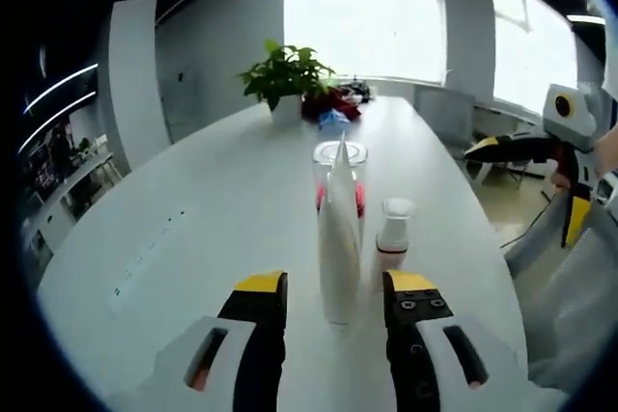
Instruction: Arrange the skincare products in the storage area until every visible bottle or jar stands upright without overlapping.
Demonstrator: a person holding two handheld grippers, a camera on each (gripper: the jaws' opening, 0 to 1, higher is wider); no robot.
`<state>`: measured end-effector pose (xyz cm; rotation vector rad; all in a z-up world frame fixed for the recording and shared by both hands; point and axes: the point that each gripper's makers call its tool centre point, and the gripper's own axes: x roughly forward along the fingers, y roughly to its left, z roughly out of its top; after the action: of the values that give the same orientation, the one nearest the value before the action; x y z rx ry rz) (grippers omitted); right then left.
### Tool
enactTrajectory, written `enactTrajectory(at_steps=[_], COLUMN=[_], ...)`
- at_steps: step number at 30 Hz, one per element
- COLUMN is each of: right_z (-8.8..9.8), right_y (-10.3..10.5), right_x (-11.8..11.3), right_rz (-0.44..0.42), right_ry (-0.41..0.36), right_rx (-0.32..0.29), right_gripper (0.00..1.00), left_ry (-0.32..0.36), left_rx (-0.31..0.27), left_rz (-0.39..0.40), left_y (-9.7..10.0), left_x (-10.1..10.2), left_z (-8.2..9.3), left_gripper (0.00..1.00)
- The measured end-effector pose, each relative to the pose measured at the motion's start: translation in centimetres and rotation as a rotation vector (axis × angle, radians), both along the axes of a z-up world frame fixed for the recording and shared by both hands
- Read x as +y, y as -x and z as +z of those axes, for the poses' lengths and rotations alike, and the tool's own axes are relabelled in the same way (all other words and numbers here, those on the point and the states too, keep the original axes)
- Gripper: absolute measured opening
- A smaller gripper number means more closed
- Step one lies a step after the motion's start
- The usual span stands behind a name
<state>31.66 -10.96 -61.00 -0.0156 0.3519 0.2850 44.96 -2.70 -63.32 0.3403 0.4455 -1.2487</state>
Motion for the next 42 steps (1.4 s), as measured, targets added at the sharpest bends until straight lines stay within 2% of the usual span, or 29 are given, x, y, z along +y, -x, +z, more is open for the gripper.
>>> enactTrajectory(at_steps=[4, 7, 9, 19, 25, 33, 36, 39, 42], right_z=[0.2, 0.2, 0.2, 0.2, 0.2, 0.2, 0.2, 0.2, 0.0], right_y=[0.0, 0.0, 0.0, 0.2, 0.2, 0.4, 0.5, 0.5, 0.6], right_x=[-0.2, -0.2, 0.0, 0.8, 1.3, 2.0, 2.1, 2.3, 2.6], right_rz=[-0.011, -0.011, -0.001, 0.038, 0.062, 0.101, 0.108, 0.118, 0.131], right_ry=[-0.017, -0.015, -0.004, 0.000, 0.007, 0.016, 0.015, 0.017, 0.021], right_rx=[-0.005, -0.008, -0.009, -0.011, -0.010, -0.015, -0.014, -0.013, -0.009], right_gripper=[1.00, 1.00, 1.00, 1.00, 1.00, 1.00, 1.00, 1.00, 1.00], left_ry=[0.002, -0.024, -0.009, 0.027, 0.051, 0.077, 0.112, 0.126, 0.117], left_rx=[0.015, 0.030, 0.031, 0.098, 0.127, 0.136, 0.152, 0.168, 0.167], left_rz=[0.045, 0.110, 0.144, 0.304, 0.400, 0.502, 0.565, 0.620, 0.649], left_y=[0.3, 0.6, 1.1, 4.7, 6.4, 8.1, 9.1, 10.4, 11.5], left_x=[1.4, 2.9, 3.7, 8.0, 10.3, 12.9, 14.0, 15.3, 16.2], left_z=[0.0, -0.2, 0.0, -0.9, -0.7, -0.2, 0.1, -0.1, -0.5], left_gripper=[0.43, 0.50, 0.55, 0.61, 0.66, 0.73, 0.76, 0.78, 0.83])
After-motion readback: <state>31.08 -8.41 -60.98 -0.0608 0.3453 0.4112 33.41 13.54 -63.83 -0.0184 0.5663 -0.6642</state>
